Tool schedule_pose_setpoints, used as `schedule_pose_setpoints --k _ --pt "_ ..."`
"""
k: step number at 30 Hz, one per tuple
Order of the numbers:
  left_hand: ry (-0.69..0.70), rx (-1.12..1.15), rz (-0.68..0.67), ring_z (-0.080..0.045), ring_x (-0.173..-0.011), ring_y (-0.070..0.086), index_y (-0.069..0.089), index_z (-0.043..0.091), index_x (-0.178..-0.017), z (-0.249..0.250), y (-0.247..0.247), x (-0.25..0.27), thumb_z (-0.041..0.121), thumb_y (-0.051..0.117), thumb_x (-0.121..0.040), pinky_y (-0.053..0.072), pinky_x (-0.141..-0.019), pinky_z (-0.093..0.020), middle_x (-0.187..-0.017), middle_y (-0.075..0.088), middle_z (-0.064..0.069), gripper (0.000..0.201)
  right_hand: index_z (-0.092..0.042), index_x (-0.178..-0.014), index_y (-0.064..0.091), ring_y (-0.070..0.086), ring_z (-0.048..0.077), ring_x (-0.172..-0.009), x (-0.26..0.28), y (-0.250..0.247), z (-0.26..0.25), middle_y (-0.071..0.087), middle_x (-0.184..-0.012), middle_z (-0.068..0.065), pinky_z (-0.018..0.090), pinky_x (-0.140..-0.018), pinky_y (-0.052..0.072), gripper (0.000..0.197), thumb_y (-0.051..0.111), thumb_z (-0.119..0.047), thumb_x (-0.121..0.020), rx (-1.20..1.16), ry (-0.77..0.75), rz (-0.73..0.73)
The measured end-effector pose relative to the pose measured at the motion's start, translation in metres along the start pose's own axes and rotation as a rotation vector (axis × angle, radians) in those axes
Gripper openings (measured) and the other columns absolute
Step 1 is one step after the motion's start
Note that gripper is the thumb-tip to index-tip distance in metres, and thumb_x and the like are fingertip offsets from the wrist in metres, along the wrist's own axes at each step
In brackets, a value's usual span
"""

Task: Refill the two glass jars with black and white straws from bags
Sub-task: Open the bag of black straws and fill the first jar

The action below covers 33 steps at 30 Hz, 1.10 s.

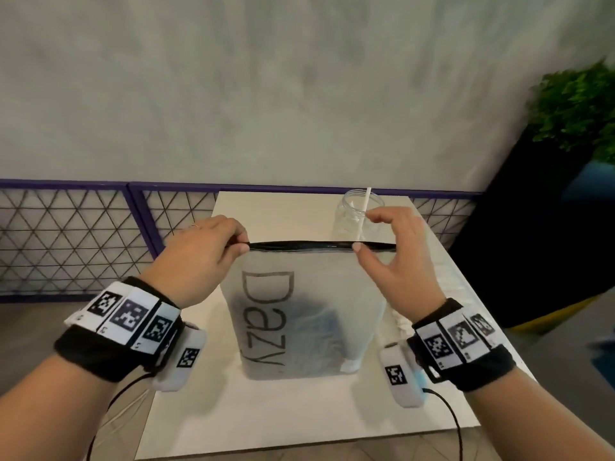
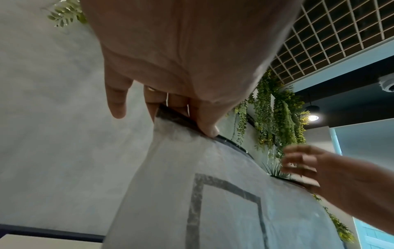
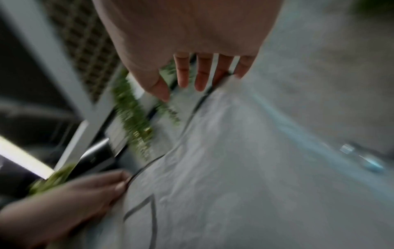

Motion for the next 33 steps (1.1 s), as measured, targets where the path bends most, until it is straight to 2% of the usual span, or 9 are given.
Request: schedule_pose_setpoints --k 2,5,10,13,16,19,23,27,33 --pt "0.013 0.002 0.008 -0.013 -0.091 0.049 0.053 0.027 -0.094 0.006 0.002 0.000 0.032 0.048 -0.092 0.040 -0.079 -0.032 -0.093 0.054 0.010 0.007 -0.025 -0.122 0.052 0.045 0.016 -0.113 -0.006 0.030 -0.031 0.055 -0.118 -0.006 0.033 -0.099 0.033 0.045 0.061 -0.039 -0.081 0.232 -0.192 -0.193" --pt "0.027 0.001 0.005 -0.013 -0.091 0.050 0.053 0.027 -0.095 0.012 0.002 0.002 0.032 0.049 -0.093 0.042 -0.081 -0.034 -0.094 0.053 0.010 0.007 -0.026 -0.124 0.054 0.052 0.017 -0.108 -0.010 0.076 -0.045 0.061 -0.112 -0.007 0.042 -0.102 0.034 0.042 0.064 -0.035 -0.084 0.336 -0.225 -0.393" --pt "-0.058 0.046 -0.004 -0.010 -0.086 0.050 0.051 0.029 -0.092 -0.012 -0.010 0.015 0.030 0.049 -0.093 0.041 -0.074 -0.030 -0.090 0.052 0.013 0.003 -0.012 -0.098 0.068 0.065 0.014 -0.079 -0.022 0.076 -0.038 0.070 -0.090 -0.001 0.035 -0.081 0.051 0.018 0.072 -0.009 -0.080 0.065 -0.173 -0.350" --pt "-0.092 0.084 -0.020 -0.003 -0.081 0.048 0.050 0.031 -0.090 -0.021 -0.014 0.023 0.027 0.051 -0.093 0.036 -0.065 -0.023 -0.088 0.052 0.015 0.005 -0.011 -0.095 0.064 0.063 0.014 -0.077 -0.019 0.071 -0.038 0.067 -0.081 -0.003 0.026 -0.074 0.049 0.016 0.072 -0.011 -0.081 0.022 -0.150 -0.372" --pt "-0.107 0.104 0.007 -0.005 -0.085 0.049 0.052 0.031 -0.094 -0.021 -0.015 0.025 0.028 0.053 -0.092 0.036 -0.068 -0.022 -0.092 0.051 0.015 0.004 -0.011 -0.091 0.057 0.059 0.018 -0.073 -0.017 0.071 -0.041 0.061 -0.080 -0.004 0.031 -0.070 0.049 0.016 0.070 -0.012 -0.083 0.053 -0.205 -0.384" --pt "-0.036 0.031 0.124 -0.008 -0.092 0.046 0.053 0.029 -0.105 -0.009 -0.020 0.025 0.035 0.063 -0.085 0.037 -0.080 -0.026 -0.098 0.049 0.012 0.023 -0.012 -0.087 0.056 0.055 0.019 -0.071 -0.016 0.073 -0.042 0.058 -0.082 -0.002 0.040 -0.068 0.049 0.013 0.067 -0.006 -0.082 0.060 -0.267 -0.383" --pt "0.123 -0.180 0.114 -0.013 -0.080 0.047 0.061 0.029 -0.094 0.024 -0.011 0.017 0.041 0.073 -0.072 0.041 -0.072 -0.034 -0.083 0.048 0.011 0.028 -0.013 -0.090 0.061 0.057 0.020 -0.077 -0.014 0.077 -0.042 0.060 -0.088 0.000 0.043 -0.071 0.050 0.012 0.065 -0.005 -0.082 0.061 -0.290 -0.411" --pt "0.183 -0.273 0.123 -0.021 -0.073 0.055 0.065 0.025 -0.079 0.035 -0.004 0.010 0.026 0.076 -0.072 0.042 -0.063 -0.035 -0.077 0.057 0.005 0.014 -0.013 -0.087 0.063 0.051 0.021 -0.081 -0.011 0.074 -0.045 0.056 -0.092 0.002 0.042 -0.071 0.048 0.009 0.065 -0.005 -0.082 0.135 -0.346 -0.385" --pt "0.264 -0.135 0.061 -0.018 -0.071 0.058 0.055 0.024 -0.082 0.038 0.005 0.015 0.008 0.061 -0.081 0.046 -0.069 -0.035 -0.078 0.061 0.010 0.018 -0.014 -0.087 0.061 0.049 0.019 -0.082 0.009 0.059 -0.052 0.062 -0.093 -0.001 0.033 -0.072 0.043 0.008 0.060 -0.005 -0.086 0.230 -0.546 -0.293"
Point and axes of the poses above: each hand's wrist, its own x-axis away from the middle knuckle, its own y-axis out of the palm, z = x × y, the point moved 6 cm from there along -x, towards the middle knuckle
